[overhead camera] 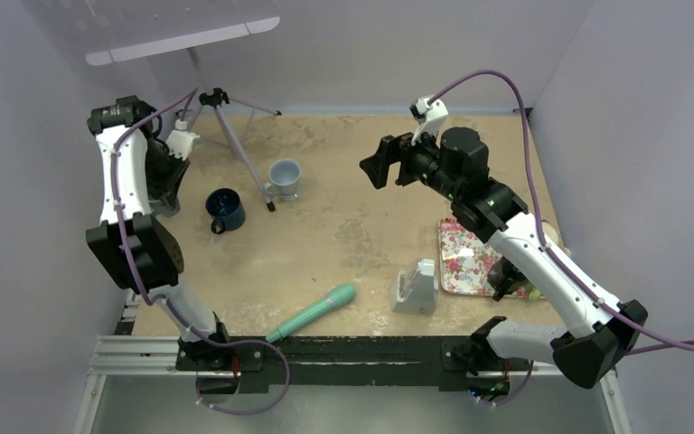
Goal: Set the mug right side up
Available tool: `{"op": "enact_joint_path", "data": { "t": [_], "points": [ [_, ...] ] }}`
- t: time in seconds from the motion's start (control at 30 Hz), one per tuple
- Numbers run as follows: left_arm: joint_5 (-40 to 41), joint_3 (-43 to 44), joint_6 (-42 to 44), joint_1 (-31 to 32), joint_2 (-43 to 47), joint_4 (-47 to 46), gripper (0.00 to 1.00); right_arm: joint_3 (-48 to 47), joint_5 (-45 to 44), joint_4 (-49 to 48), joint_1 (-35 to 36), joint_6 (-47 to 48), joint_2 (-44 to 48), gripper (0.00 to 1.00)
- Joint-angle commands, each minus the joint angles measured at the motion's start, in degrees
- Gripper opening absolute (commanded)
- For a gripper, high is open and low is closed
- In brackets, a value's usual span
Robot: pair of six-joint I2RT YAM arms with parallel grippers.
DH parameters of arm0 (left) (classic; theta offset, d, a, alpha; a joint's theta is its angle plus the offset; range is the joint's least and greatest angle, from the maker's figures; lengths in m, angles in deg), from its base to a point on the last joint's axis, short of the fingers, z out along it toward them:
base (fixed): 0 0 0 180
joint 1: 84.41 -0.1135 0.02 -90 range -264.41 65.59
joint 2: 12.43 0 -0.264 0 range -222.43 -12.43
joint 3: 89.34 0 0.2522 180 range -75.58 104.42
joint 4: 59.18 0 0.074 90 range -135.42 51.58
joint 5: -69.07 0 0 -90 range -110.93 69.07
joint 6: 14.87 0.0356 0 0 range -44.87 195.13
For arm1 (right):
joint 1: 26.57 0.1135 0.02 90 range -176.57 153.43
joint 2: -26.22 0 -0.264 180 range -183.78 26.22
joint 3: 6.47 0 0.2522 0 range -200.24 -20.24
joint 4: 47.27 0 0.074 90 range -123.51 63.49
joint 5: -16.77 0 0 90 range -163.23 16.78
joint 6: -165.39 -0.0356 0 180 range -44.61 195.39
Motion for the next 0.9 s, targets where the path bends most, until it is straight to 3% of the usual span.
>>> {"op": "enact_joint_path", "data": {
  "t": [0.0,0.27,0.5,0.6,0.67,0.87],
  "points": [
    [2.1,3.9,2.8,-3.9,-8.1,-2.9,0.00,-3.0,0.9,1.5,0.0,3.6,1.3,0.97],
    [2.0,7.8,3.6,-4.3,-21.7,-9.6,0.00,-3.2,0.5,0.5,0.0,3.3,2.7,0.97],
    [2.4,3.3,6.4,-3.4,-25.4,-13.4,0.04,-4.9,-14.5,10.0,-0.7,1.4,2.4,0.97],
    [2.1,0.6,6.9,-3.3,-25.2,-14.9,0.17,-6.7,-23.4,17.5,-3.9,-1.8,1.1,0.98],
    [1.7,-0.2,7.0,-3.3,-25.0,-15.6,0.29,-6.0,-24.2,20.4,-8.9,-3.5,1.3,0.99],
    [-1.2,1.1,6.4,-3.3,-21.5,-14.5,0.50,4.1,-27.1,21.6,-25.2,-4.7,4.5,0.99]
  ]
}}
